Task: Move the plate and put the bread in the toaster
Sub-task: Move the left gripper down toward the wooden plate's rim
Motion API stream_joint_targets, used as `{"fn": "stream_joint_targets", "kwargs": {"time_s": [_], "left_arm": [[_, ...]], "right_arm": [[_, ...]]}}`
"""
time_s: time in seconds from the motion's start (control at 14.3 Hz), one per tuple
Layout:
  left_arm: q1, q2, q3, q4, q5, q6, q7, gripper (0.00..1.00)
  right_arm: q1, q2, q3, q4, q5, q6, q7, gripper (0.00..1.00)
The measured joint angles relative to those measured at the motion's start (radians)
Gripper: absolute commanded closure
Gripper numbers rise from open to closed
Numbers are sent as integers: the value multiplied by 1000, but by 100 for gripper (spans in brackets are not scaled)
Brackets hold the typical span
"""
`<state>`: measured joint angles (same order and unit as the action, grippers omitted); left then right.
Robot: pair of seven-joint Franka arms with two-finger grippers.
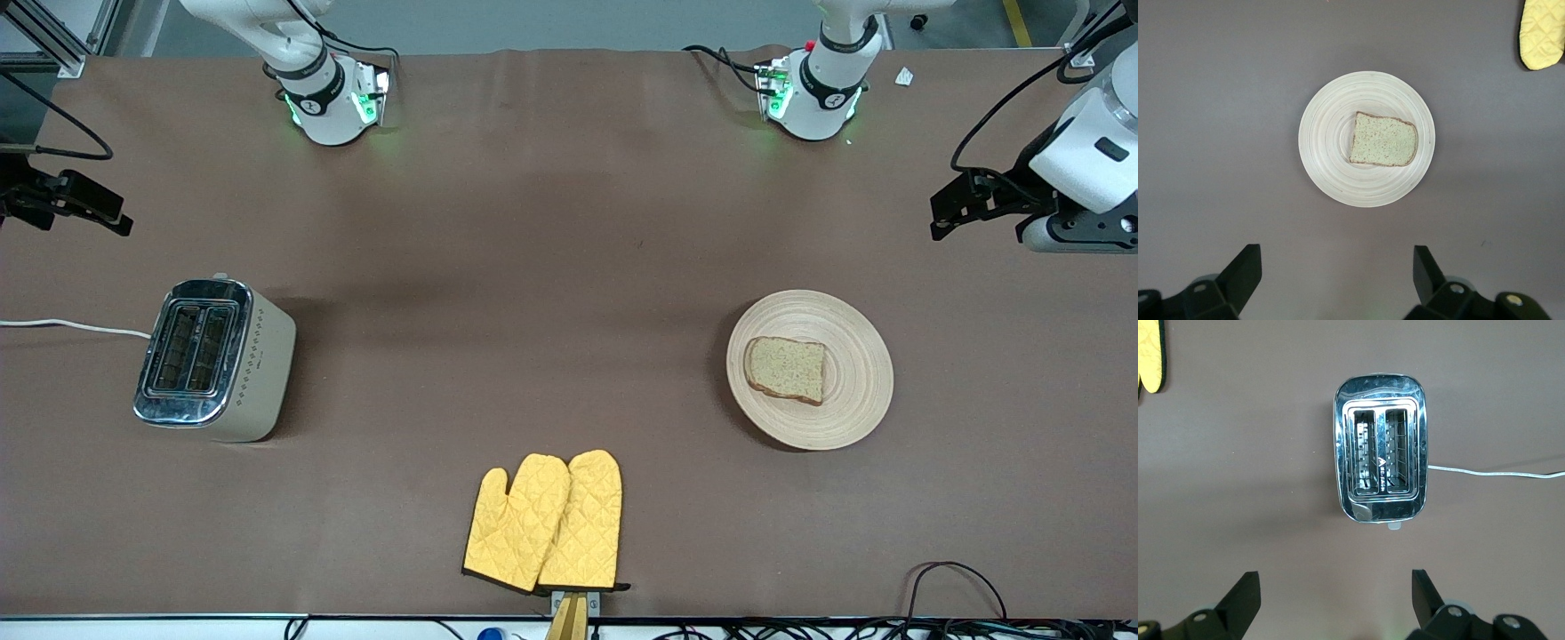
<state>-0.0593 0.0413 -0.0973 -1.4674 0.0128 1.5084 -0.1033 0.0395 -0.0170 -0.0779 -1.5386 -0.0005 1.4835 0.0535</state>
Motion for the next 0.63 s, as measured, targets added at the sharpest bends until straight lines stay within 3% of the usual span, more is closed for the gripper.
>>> {"fn": "stream_joint_targets", "kwargs": {"time_s": [0.42, 0.63], "left_arm": [[98, 45, 3, -7, -13, -48, 142, 0], [211, 126, 5, -12, -127, -46, 168, 0]], "right_arm": [[0, 0, 0, 0, 0, -1, 0, 0], [0, 0, 0, 0, 0, -1, 0, 0]]}}
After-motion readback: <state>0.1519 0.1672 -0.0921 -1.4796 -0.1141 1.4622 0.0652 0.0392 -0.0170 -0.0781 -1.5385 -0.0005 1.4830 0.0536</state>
